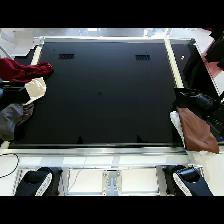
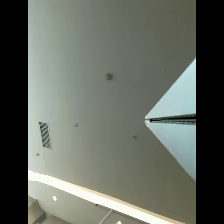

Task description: Fold the shirts.

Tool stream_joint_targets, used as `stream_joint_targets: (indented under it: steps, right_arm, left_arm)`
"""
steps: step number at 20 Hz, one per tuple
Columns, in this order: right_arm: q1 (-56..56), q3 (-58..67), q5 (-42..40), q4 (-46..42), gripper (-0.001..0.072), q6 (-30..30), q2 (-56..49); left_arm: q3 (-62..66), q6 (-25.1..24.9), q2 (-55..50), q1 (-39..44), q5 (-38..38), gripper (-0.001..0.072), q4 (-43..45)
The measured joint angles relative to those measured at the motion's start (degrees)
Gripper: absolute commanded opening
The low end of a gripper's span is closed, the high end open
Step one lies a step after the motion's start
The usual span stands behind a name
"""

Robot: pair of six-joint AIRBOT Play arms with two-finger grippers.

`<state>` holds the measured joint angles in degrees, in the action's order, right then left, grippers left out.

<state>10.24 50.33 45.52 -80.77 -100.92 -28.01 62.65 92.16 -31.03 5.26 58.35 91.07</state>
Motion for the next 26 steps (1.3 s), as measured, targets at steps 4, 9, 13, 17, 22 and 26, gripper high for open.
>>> stream_joint_targets:
  steps: [4,9,13,17,22,26]
  right_arm:
    - [0.0,0.0,0.0,0.1,0.0013,0.0,0.0]
    - [0.0,0.0,0.0,0.2,0.0013,0.0,0.0]
    - [0.0,0.0,0.0,0.2,0.0014,0.0,0.0]
    - [0.0,0.0,0.0,0.4,0.0014,0.0,0.0]
    - [0.0,0.0,0.1,1.0,0.0014,0.0,0.0]
    - [0.0,0.0,0.1,1.1,0.0014,0.0,0.0]
  left_arm:
    - [0.0,0.0,0.0,0.0,0.0,0.0008,0.0]
    - [0.0,0.0,0.0,0.0,0.0,0.0008,0.0]
    - [0.0,0.0,0.0,0.0,0.0,0.0008,0.0]
    - [0.0,0.0,0.0,0.0,0.0,0.0008,0.0]
    - [0.0,0.0,0.0,0.0,0.0,0.0008,0.0]
    - [0.0,0.0,0.0,0.0,0.0,0.0008,0.0]
